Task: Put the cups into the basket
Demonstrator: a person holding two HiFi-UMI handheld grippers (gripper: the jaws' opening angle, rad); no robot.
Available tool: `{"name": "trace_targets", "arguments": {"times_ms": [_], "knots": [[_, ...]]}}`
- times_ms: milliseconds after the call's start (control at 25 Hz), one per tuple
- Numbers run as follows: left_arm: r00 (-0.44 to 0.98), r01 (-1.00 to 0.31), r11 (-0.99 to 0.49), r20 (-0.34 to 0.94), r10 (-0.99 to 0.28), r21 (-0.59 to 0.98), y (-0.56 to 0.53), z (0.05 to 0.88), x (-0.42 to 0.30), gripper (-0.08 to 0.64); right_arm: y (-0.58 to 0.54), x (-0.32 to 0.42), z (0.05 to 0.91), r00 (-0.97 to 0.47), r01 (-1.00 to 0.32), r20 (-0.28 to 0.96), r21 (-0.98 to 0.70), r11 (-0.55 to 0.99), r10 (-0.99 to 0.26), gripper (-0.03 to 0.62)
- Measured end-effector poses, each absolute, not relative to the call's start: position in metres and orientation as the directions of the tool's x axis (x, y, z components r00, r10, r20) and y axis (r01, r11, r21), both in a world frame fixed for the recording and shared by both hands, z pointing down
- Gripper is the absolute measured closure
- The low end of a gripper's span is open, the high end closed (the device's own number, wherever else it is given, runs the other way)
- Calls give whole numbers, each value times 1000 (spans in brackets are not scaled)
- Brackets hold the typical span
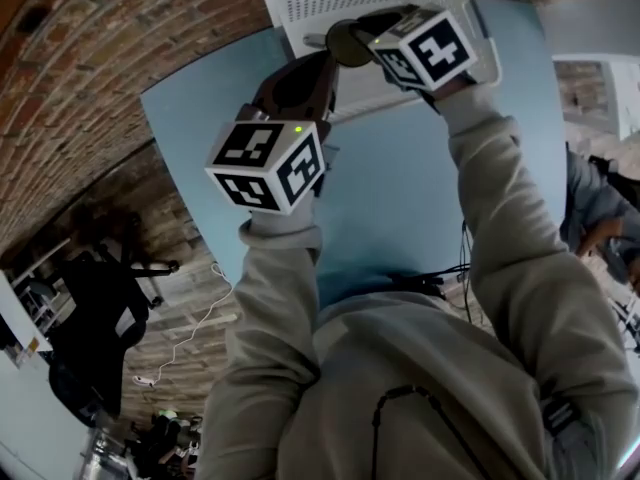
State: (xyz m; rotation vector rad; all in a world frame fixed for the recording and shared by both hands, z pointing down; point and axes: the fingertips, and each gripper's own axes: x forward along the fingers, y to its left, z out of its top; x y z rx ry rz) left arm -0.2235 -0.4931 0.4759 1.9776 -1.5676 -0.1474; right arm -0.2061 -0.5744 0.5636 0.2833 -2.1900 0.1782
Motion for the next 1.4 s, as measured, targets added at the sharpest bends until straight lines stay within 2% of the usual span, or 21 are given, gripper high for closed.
{"name": "trace_targets", "arguments": {"times_ms": [240,480,840,880,920,1000,1400], "knots": [[285,-850,-122,253,-924,512,-489,467,-234,565,-583,-223,614,-511,-245,856,-57,968,-79,546],[304,-830,-137,232,-924,541,-487,466,-225,565,-592,-231,652,-447,-225,891,-30,974,-76,545],[322,-794,-143,211,-923,590,-484,470,-225,565,-590,-226,675,-435,-234,900,-95,968,-17,540],[320,-795,-140,211,-924,591,-483,470,-225,565,-590,-227,676,-438,-236,899,-95,967,-19,502],[317,-795,-138,211,-925,590,-483,470,-225,565,-590,-228,676,-440,-235,898,-90,968,-23,353],[314,-797,-136,211,-926,588,-483,470,-226,565,-590,-228,676,-442,-231,897,-76,970,-35,300],[314,-791,-142,195,-929,595,-481,465,-223,565,-589,-220,680,-410,-214,911,-52,976,-41,296]]}}
